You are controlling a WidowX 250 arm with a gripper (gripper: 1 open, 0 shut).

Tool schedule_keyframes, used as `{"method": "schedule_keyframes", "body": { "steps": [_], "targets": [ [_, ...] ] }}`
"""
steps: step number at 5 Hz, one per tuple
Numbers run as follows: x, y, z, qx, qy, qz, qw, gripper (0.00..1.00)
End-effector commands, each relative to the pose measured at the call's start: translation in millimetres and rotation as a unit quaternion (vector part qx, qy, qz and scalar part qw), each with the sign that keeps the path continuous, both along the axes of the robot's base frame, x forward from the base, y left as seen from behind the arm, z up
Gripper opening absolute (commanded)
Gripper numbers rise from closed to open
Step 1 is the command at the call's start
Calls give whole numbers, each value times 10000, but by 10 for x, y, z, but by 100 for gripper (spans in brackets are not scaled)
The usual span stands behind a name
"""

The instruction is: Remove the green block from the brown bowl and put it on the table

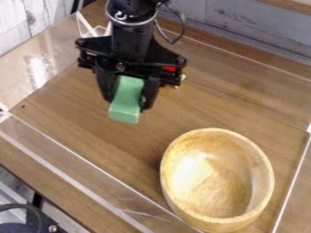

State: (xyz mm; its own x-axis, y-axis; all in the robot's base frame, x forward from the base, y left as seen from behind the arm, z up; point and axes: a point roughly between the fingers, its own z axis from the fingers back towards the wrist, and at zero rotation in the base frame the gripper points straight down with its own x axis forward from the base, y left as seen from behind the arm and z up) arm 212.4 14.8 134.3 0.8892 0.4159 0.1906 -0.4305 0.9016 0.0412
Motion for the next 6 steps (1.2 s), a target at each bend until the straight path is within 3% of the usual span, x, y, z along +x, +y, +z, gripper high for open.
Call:
{"method": "schedule_keyframes", "body": {
  "steps": [1,3,6],
  "targets": [
    [45,-1,-12,-13,-147,74,9999,0],
    [-1,-154,-94,-5,-243,372,9990,0],
    [-37,-368,-56,-7,-487,774,9958,0]
  ]
}}
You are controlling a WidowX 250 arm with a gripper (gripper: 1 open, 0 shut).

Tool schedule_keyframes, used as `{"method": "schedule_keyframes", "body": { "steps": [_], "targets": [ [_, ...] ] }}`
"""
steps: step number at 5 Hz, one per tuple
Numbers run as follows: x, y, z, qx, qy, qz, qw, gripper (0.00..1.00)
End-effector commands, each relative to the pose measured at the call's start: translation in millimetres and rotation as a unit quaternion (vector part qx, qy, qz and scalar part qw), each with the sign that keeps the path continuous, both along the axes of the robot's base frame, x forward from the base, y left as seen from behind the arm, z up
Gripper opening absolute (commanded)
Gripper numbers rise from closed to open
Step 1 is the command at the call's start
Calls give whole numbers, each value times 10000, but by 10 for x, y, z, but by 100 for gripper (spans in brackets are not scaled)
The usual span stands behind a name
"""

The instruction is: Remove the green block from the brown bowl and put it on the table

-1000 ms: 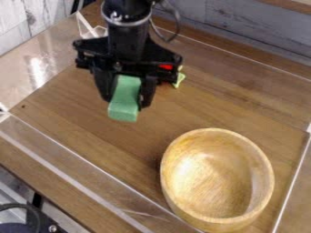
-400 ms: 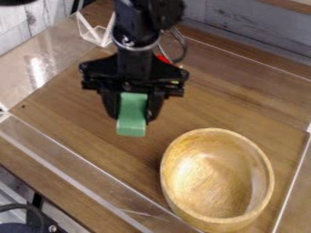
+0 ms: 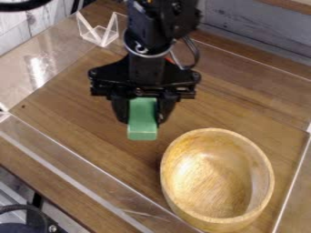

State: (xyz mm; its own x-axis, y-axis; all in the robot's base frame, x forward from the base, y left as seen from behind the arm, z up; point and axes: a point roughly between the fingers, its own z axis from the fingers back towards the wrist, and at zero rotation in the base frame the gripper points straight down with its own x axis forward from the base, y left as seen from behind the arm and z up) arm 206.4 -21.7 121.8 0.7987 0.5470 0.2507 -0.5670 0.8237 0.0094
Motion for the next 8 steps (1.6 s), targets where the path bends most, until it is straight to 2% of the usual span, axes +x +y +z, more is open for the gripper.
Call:
{"method": "schedule_keyframes", "body": {
  "steps": [1,4,8],
  "targets": [
    [6,-46,78,-12,-177,79,9998,0],
    [-40,-161,146,50,-204,140,9997,0],
    [-45,-291,291,116,-241,66,9996,0]
  ]
}}
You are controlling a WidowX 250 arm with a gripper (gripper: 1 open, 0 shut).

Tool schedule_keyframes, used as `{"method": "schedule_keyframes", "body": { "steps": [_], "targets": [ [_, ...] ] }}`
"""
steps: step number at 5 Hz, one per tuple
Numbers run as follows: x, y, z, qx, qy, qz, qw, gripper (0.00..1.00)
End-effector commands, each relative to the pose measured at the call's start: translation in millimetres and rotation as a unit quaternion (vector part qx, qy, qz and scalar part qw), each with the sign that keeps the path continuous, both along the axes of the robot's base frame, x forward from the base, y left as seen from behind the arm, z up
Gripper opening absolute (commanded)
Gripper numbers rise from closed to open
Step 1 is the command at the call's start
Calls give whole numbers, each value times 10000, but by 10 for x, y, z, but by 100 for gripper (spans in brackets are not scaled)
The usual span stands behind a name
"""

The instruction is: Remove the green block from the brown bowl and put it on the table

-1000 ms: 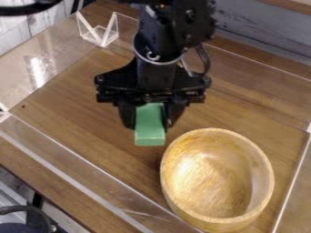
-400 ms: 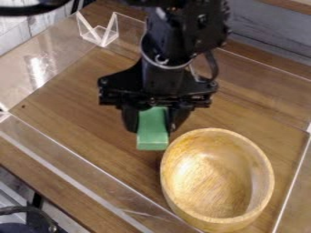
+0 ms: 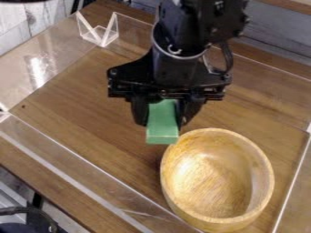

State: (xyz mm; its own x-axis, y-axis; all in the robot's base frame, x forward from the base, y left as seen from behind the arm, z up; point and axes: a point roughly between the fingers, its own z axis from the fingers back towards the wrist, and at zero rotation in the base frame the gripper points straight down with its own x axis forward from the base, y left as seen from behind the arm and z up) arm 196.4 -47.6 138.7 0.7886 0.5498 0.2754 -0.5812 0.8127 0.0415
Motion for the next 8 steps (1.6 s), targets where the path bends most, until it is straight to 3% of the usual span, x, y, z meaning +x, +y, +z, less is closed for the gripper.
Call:
{"method": "schedule_keyframes", "body": {
  "steps": [1,2,3,6,8],
  "targets": [
    [61,37,111,-80,-161,-36,9998,0],
    [67,106,101,-74,-95,-46,9999,0],
    [74,174,94,-80,-23,-53,10000,100],
    [91,503,70,-73,14,223,9997,100],
    [142,615,-3,-142,22,407,9991,100]
  ]
}}
